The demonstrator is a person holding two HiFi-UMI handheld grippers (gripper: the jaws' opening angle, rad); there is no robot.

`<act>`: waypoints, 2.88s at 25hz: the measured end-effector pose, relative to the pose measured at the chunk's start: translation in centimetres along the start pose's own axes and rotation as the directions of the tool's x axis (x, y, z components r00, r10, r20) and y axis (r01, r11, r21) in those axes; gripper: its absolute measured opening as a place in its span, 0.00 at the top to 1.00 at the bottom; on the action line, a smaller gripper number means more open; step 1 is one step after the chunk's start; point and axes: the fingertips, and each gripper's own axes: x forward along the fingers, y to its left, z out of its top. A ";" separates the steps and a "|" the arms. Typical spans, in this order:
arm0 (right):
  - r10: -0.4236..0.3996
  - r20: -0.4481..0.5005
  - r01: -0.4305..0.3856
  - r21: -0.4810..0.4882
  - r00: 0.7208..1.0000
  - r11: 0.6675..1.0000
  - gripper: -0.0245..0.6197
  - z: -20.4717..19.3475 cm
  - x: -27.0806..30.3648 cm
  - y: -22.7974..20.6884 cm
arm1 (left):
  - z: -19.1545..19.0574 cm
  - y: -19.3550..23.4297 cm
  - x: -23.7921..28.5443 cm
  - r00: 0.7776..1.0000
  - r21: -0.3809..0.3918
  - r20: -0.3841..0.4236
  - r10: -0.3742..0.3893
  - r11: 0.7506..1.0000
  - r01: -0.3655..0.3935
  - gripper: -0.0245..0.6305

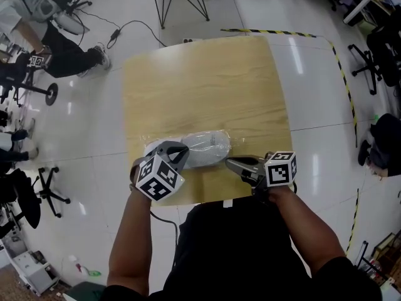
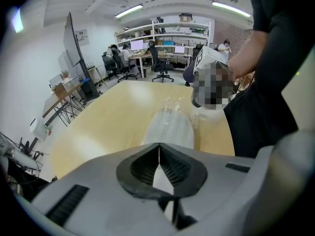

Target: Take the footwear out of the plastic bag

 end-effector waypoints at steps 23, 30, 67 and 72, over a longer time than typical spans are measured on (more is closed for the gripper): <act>-0.188 -0.045 0.192 0.155 0.981 0.969 0.66 4.3 0.0 -5.4 | 1.8 -3.4 2.0 0.994 0.163 -0.063 -0.089 0.982 0.098 0.70; -0.099 0.049 0.087 0.211 0.994 0.974 0.96 5.6 0.2 -4.1 | 1.4 -2.9 2.6 0.998 0.136 -0.049 -0.030 0.990 0.036 0.87; -0.303 -0.143 0.304 -0.016 0.942 0.952 0.78 1.7 0.7 -6.2 | 2.1 -2.8 0.4 1.000 0.213 0.013 0.008 0.977 -0.010 0.95; -0.331 -0.130 0.327 -0.051 0.935 0.944 0.88 1.5 0.7 -6.1 | 0.6 -2.2 1.2 0.999 0.175 -0.031 0.037 0.984 -0.031 0.95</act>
